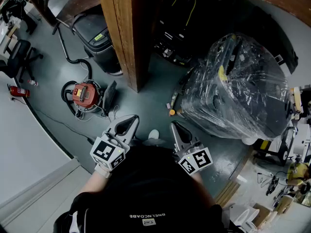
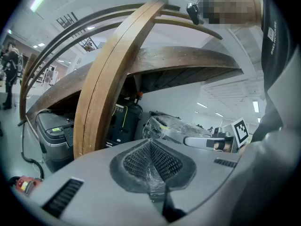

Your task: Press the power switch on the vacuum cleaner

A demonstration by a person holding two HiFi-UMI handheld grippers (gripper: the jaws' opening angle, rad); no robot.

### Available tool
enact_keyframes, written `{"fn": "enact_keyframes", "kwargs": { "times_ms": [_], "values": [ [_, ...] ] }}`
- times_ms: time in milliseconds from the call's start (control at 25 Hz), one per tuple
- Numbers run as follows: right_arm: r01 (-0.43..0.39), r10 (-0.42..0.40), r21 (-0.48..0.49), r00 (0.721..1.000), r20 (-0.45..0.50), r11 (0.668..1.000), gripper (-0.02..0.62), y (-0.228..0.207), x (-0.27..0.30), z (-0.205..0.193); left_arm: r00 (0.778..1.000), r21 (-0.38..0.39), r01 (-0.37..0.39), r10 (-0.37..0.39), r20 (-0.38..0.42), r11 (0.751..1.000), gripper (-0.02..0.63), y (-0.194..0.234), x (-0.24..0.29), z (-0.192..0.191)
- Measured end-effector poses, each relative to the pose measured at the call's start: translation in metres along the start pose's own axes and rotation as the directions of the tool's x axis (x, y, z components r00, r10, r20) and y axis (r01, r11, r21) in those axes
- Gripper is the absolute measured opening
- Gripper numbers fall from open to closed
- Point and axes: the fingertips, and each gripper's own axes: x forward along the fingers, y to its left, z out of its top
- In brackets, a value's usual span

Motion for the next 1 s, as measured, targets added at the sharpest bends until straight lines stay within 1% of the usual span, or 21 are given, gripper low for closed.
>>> {"fn": "enact_keyframes", "kwargs": {
  "times_ms": [120,240,400,560,680,800,880,1000],
  "values": [
    [-0.006,0.006,-0.014,1.000,-0.007,1.000,0.028,-0.005,-0.006,0.000,1.000,-0.012,-0.009,0.008,-0.010,1.000,0.015,-0.005,0.003,-0.004],
    [-0.018,0.018,-0.016,1.000,-0.010,1.000,0.028,-0.012,-0.011,0.000,1.000,-0.024,-0.015,0.015,-0.004,1.000,0.015,-0.013,0.009,-0.009],
    [-0.051,0.051,-0.025,0.999,-0.010,0.998,0.028,-0.022,-0.018,0.002,0.999,-0.033,-0.046,0.046,0.005,0.998,0.015,-0.020,0.019,-0.011],
    [-0.073,0.073,-0.002,0.997,-0.002,0.997,0.028,-0.040,-0.026,0.002,0.997,-0.026,-0.075,0.075,0.001,0.997,0.015,-0.028,0.030,-0.011],
    [-0.101,0.101,0.015,0.995,-0.017,0.995,0.028,-0.045,-0.026,-0.005,0.996,-0.012,-0.091,0.091,-0.007,0.996,0.015,-0.034,0.036,-0.017],
    [-0.123,0.123,-0.001,0.992,-0.038,0.992,0.028,-0.045,-0.020,-0.010,0.994,-0.024,-0.109,0.108,-0.019,0.994,0.015,-0.031,0.038,-0.023],
    [-0.121,0.121,-0.007,0.992,-0.036,0.993,0.028,-0.048,-0.014,-0.008,0.993,-0.036,-0.120,0.119,-0.021,0.992,0.015,-0.023,0.039,-0.023],
    [-0.108,0.108,0.012,0.994,-0.034,0.994,0.028,-0.055,0.002,-0.006,0.992,-0.034,-0.127,0.126,-0.021,0.991,0.015,-0.006,0.042,-0.019]
  ]
}}
